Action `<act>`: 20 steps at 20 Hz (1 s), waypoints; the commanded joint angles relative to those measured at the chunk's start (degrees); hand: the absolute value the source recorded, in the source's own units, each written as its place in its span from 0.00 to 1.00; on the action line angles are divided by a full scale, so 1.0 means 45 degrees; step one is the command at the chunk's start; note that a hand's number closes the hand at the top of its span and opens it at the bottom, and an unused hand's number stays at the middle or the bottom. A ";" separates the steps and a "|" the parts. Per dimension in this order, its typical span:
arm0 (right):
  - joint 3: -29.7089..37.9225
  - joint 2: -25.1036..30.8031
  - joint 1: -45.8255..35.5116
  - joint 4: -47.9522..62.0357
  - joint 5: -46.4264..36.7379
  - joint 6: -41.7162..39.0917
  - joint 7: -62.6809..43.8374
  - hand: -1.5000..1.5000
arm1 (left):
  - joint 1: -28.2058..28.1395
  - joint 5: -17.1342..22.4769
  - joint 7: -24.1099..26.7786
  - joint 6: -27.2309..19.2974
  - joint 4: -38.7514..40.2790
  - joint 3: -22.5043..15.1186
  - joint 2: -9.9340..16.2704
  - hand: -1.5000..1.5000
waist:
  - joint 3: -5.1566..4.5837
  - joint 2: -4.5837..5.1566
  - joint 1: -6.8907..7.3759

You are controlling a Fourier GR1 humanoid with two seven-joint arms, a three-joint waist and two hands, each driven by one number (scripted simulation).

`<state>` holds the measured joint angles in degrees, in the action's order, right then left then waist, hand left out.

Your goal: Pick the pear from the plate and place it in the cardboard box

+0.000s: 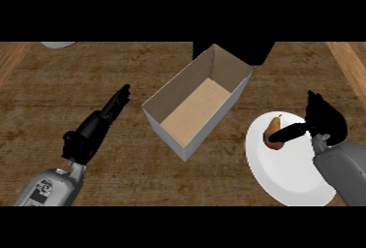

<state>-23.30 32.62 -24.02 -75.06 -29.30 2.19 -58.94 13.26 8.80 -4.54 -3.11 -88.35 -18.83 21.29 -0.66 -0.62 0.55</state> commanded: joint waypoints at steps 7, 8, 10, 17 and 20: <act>0.1167 -0.1695 -0.4117 -0.0045 0.3191 -0.4538 -0.5794 0.00 | 0.0183 -0.0318 0.0253 -0.0127 0.0365 -0.0232 -0.0594 0.50 | 0.0078 0.0073 0.0056; 0.1258 -0.1470 -0.3953 0.0153 0.3424 -0.4659 -0.5803 0.00 | 0.0066 -0.0302 0.0158 -0.0052 0.0204 -0.0177 -0.0438 0.50 | 0.0096 0.0062 0.0009; 0.1527 -0.1531 -0.4311 0.0730 0.3779 -0.4625 -0.5815 0.00 | 0.0707 -0.0436 -0.0089 -0.0372 0.0389 -0.0046 -0.0753 0.50 | 0.0105 0.0094 -0.0102; 0.1382 -0.2341 -0.5110 0.2410 0.3248 -0.3341 -0.5834 0.00 | -0.0011 -0.0947 0.0985 -0.0261 0.0892 -0.0306 -0.0932 0.50 | 0.0110 0.0131 0.0011; 0.1173 -0.2584 -0.4473 0.2509 0.3111 -0.3147 -0.5595 0.00 | 0.0645 -0.0708 -0.0175 -0.0231 0.0487 0.0061 -0.0862 0.50 | 0.0133 0.0106 -0.0076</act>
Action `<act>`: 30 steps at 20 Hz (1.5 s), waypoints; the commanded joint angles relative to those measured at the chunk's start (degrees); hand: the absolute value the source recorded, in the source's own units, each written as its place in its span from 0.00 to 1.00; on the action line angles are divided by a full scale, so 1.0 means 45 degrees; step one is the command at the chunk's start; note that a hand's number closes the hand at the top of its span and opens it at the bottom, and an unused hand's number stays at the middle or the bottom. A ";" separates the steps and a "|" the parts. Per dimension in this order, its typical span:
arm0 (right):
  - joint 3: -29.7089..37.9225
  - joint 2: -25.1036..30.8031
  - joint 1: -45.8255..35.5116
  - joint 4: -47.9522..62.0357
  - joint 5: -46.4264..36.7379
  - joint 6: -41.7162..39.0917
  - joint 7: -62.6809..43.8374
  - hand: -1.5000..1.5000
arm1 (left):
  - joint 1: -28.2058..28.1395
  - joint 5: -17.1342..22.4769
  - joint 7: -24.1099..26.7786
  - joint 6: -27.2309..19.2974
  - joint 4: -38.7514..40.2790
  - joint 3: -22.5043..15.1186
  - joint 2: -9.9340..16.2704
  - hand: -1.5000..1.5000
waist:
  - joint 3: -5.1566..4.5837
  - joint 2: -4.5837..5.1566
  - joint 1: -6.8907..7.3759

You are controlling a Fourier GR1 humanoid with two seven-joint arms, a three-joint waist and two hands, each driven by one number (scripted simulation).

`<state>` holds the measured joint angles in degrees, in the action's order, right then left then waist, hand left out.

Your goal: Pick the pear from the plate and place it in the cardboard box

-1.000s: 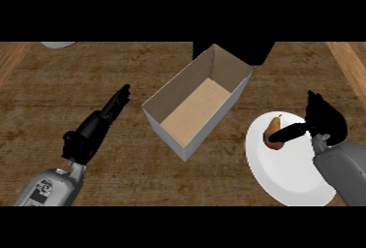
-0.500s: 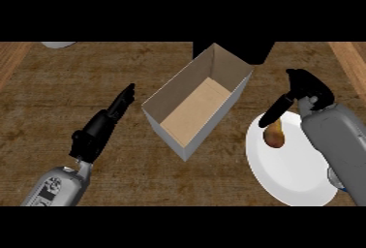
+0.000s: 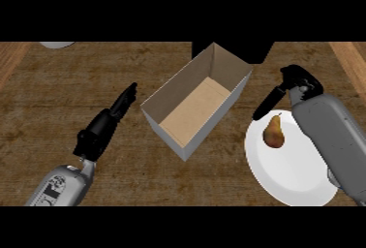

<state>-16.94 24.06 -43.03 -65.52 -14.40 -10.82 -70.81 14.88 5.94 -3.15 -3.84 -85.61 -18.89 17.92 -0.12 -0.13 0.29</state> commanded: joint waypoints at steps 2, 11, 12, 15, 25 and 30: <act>-0.0086 -0.0407 0.0312 0.0794 -0.0326 -0.0122 -0.2289 0.00 | -0.0417 0.0110 -0.0184 0.0199 -0.0371 0.0165 0.0127 0.50 | 0.0016 0.0002 -0.0001; -0.0192 -0.1229 0.0653 0.1891 -0.0778 0.0188 -0.2167 0.00 | -0.0140 0.0178 -0.0664 0.0442 -0.0644 0.0475 0.0051 0.50 | 0.0019 0.0004 -0.0043; 0.0040 -0.0821 0.0702 0.1373 -0.0724 -0.0032 -0.2159 0.00 | -0.0774 -0.0284 0.0570 0.0306 -0.0052 0.0206 -0.0223 0.50 | 0.0012 -0.0006 -0.0134; 0.0041 -0.1285 0.0325 0.1767 -0.1257 0.0193 -0.1851 0.00 | -0.1245 -0.0083 -0.0092 0.0634 -0.1136 0.0389 0.0130 0.50 | 0.0021 -0.0011 0.0057; 0.0412 -0.1664 0.0845 0.2540 -0.1429 -0.0262 -0.1230 0.00 | -0.0746 -0.0470 0.0319 0.0769 0.0070 0.0696 -0.0427 0.50 | 0.0018 0.0017 -0.0037; 0.0592 -0.1634 0.1310 0.2641 -0.1423 -0.0476 -0.0910 0.00 | -0.0804 -0.0637 0.0148 0.0883 -0.0331 0.0914 -0.0273 0.50 | 0.0020 0.0012 -0.0040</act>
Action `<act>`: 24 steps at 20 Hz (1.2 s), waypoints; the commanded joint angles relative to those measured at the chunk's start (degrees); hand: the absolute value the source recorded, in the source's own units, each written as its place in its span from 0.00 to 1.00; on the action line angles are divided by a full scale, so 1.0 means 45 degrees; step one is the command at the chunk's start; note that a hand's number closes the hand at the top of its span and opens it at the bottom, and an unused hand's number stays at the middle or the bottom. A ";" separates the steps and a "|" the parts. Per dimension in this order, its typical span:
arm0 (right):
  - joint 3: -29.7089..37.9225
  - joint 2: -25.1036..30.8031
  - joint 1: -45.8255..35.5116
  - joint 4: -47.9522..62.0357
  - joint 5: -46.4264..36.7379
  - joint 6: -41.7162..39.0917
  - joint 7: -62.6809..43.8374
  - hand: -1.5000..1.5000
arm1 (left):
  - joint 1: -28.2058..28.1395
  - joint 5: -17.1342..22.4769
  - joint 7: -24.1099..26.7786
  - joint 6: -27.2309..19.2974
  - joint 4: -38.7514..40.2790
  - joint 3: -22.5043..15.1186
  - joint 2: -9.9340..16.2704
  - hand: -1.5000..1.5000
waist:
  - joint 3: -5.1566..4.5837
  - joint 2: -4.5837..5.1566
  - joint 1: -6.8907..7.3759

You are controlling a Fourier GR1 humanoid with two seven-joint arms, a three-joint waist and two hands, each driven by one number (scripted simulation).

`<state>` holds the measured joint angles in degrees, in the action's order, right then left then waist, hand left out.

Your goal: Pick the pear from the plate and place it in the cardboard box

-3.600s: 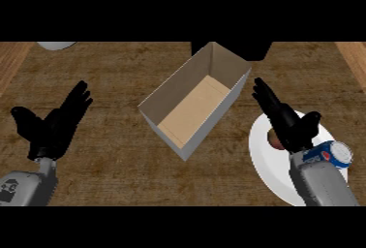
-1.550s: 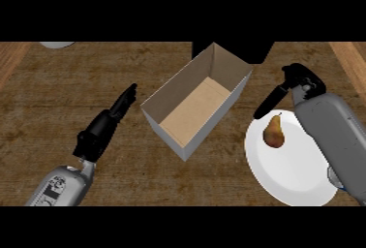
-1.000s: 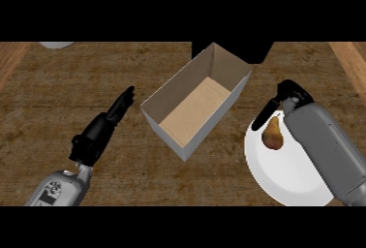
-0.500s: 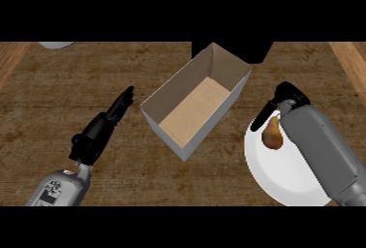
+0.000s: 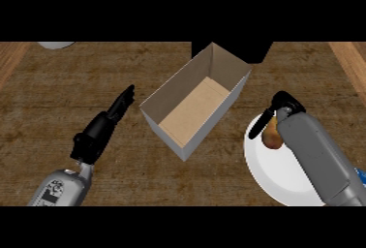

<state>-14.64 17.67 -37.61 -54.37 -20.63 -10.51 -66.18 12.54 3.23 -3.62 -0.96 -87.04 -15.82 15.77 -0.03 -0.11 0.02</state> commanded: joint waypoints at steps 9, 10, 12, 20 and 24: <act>0.0078 -0.0995 0.0243 0.0924 -0.0692 0.0036 -0.1737 0.00 | 0.0405 0.0051 -0.0334 0.0640 0.0288 0.0843 0.0041 0.50 | 0.0001 0.0026 0.0030; 0.0491 -0.0578 -0.0107 0.1412 -0.0539 -0.0406 -0.1366 0.00 | 0.0330 -0.0213 -0.0429 0.0495 -0.0229 0.0448 -0.0277 0.50 | 0.0005 0.0029 0.0070; 0.0202 -0.0564 0.0722 0.0875 -0.0743 -0.0386 -0.1519 0.00 | -0.0395 -0.0458 0.0399 0.0366 0.0013 0.0199 -0.0515 0.50 | -0.0002 0.0001 -0.0026; 0.0224 -0.0890 0.1390 0.0482 -0.0977 -0.0172 -0.1448 1.00 | -0.0226 -0.0521 -0.0273 0.0675 -0.0551 0.0643 -0.0237 0.50 | 0.0003 -0.0011 0.0003; 0.0052 -0.0525 0.1485 0.0929 -0.1089 -0.1110 -0.0467 1.00 | -0.0707 -0.0329 0.0396 0.1090 -0.0292 0.0666 -0.0239 0.50 | 0.0001 0.0009 0.0040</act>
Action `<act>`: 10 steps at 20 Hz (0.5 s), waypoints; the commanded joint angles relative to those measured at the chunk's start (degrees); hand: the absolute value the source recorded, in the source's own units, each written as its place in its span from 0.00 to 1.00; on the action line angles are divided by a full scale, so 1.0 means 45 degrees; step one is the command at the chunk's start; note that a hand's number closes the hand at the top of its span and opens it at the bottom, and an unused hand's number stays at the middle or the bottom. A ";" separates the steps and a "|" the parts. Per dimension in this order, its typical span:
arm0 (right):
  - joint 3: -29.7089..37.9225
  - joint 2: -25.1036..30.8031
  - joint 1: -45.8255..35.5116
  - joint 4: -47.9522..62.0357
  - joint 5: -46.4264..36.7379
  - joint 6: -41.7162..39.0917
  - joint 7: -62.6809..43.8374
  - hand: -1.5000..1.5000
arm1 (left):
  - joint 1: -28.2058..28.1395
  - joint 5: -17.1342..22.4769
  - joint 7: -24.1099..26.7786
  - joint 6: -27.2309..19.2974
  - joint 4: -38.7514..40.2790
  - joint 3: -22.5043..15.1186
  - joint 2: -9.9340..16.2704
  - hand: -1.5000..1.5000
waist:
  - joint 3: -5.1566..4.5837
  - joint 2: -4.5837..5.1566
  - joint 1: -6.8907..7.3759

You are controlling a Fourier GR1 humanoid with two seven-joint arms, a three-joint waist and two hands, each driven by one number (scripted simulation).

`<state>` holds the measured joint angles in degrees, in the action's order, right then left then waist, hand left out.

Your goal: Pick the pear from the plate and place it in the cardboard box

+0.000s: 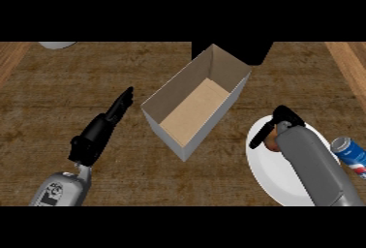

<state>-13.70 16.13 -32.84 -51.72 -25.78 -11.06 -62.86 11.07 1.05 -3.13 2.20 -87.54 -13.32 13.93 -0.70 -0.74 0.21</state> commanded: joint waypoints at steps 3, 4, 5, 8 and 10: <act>-0.0431 -0.0011 0.0996 0.0251 -0.0477 -0.0600 -0.0504 1.00 | 0.0068 -0.0122 -0.0056 -0.0079 0.0214 0.0108 -0.0343 0.50 | 0.0152 0.0156 -0.0059; -0.0118 0.0068 0.0350 0.0762 -0.0505 -0.0600 -0.0292 1.00 | 0.0326 -0.0059 -0.0057 0.0183 0.0055 0.0373 -0.0031 0.50 | 0.0155 0.0179 0.0030; -0.0580 -0.0250 0.0685 0.0909 -0.1109 0.0104 -0.0158 1.00 | -0.0050 -0.0483 -0.0594 -0.0293 -0.0565 -0.0243 -0.0434 0.50 | 0.0161 0.0168 0.0092; -0.0731 -0.0035 -0.0338 0.0820 -0.1718 -0.0410 -0.0529 1.00 | 0.0523 -0.0389 0.0016 -0.0116 0.0716 0.0275 -0.0551 0.50 | 0.0151 0.0193 -0.0002; -0.2729 0.0128 0.0090 -0.1519 -0.1935 -0.1205 0.4279 1.00 | 0.0134 -0.0158 -0.0123 0.0065 0.0292 0.0112 -0.0407 0.50 | 0.0160 0.0076 0.0022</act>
<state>-18.65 17.17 -33.05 -53.02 -32.33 -12.51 -55.60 11.93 0.11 -3.76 2.25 -86.81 -12.77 12.35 -0.76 -0.76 0.24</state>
